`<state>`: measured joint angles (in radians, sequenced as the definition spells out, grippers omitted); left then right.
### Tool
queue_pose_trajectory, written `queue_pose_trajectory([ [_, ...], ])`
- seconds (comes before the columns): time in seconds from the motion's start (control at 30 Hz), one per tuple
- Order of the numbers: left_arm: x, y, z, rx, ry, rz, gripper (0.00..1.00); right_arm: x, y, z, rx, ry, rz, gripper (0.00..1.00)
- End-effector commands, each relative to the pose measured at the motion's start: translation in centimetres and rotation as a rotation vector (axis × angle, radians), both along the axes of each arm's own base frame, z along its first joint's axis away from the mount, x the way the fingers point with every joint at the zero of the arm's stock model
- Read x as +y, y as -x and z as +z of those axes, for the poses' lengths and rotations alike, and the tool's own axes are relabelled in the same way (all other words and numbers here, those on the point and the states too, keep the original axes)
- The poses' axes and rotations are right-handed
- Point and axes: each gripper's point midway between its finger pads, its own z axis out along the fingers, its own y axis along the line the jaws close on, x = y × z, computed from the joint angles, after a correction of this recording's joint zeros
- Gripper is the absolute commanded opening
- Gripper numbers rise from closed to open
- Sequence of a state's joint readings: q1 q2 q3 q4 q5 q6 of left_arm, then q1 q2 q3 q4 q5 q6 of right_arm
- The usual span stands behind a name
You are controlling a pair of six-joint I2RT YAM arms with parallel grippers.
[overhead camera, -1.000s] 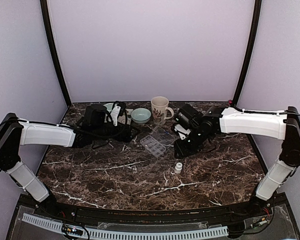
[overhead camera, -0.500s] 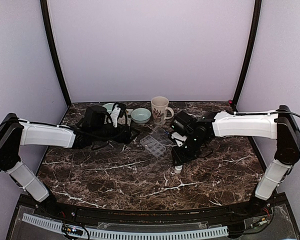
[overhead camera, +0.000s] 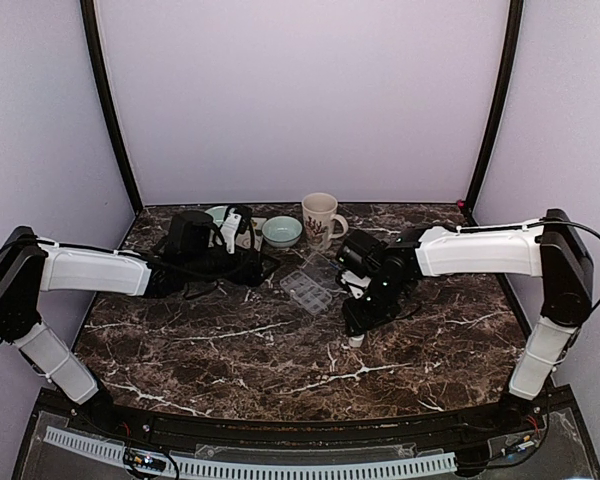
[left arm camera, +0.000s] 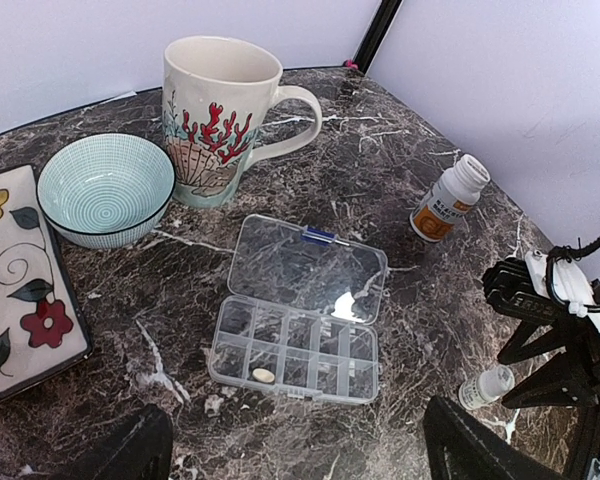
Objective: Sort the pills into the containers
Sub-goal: Pick up the pill bottle from the center of the board.
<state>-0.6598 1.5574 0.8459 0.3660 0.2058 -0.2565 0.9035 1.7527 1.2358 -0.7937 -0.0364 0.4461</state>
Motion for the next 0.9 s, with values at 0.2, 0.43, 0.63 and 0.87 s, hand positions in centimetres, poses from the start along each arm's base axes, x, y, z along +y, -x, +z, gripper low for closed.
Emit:
queue_pose_trajectory([
  [0.2, -0.16, 0.41, 0.35, -0.017, 0.009, -0.016, 0.9, -0.08, -0.18, -0.49, -0.011, 0.029, 0.015, 0.45],
  [0.43, -0.11, 0.37, 0.39, -0.018, 0.009, -0.014, 0.9, 0.03, -0.22, -0.61, -0.009, 0.03, 0.019, 0.44],
  [0.63, -0.09, 0.38, 0.29, -0.016, 0.008, -0.014, 0.9, 0.08, -0.32, -0.64, -0.011, 0.033, 0.021, 0.43],
  [0.87, -0.13, 0.41, 0.3, -0.017, 0.008, -0.015, 0.9, 0.18, -0.35, -0.82, -0.006, 0.038, 0.026, 0.39],
])
